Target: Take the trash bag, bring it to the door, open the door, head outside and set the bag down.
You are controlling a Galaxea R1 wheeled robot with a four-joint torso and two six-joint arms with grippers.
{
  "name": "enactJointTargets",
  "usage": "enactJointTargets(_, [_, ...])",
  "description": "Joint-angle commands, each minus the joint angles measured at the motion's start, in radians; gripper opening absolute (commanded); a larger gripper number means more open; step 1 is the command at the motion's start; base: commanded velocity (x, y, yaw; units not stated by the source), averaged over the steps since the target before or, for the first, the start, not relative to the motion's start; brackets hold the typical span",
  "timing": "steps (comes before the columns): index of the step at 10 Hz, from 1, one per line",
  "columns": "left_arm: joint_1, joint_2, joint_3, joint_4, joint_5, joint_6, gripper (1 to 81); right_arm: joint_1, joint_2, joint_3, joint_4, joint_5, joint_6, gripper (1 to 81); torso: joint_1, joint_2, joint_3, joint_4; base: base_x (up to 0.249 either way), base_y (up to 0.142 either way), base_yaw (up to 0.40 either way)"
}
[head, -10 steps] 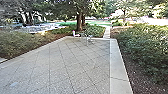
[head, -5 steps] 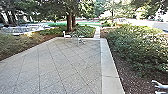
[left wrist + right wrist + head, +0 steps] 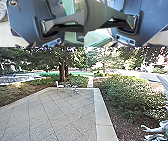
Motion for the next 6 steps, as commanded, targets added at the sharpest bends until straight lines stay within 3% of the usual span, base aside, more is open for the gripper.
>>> enactJointTargets(1, [-0.029, 0.008, -0.001, -0.008, 0.059, 0.007, 81.1, 0.032, 0.009, 0.003, -0.004, -0.07, 0.002, 81.1, 0.0, 0.0, 0.0, 0.0, 0.0, 0.0, 0.0])
enactJointTargets(3, [-0.022, 0.041, -0.03, -0.016, -0.094, -0.013, 81.1, 0.02, 0.054, -0.052, -0.007, -0.018, 0.002, 81.1, -0.001, -0.001, 0.006, 0.0, 0.0, 0.0, 0.0])
enactJointTargets(6, [-0.025, 0.087, -0.041, -0.027, -0.226, -0.019, 81.1, 0.023, 0.141, -0.243, -0.01, 0.108, 0.0, 81.1, -0.001, -0.001, 0.005, 0.0, 0.0, 0.0, 0.0])
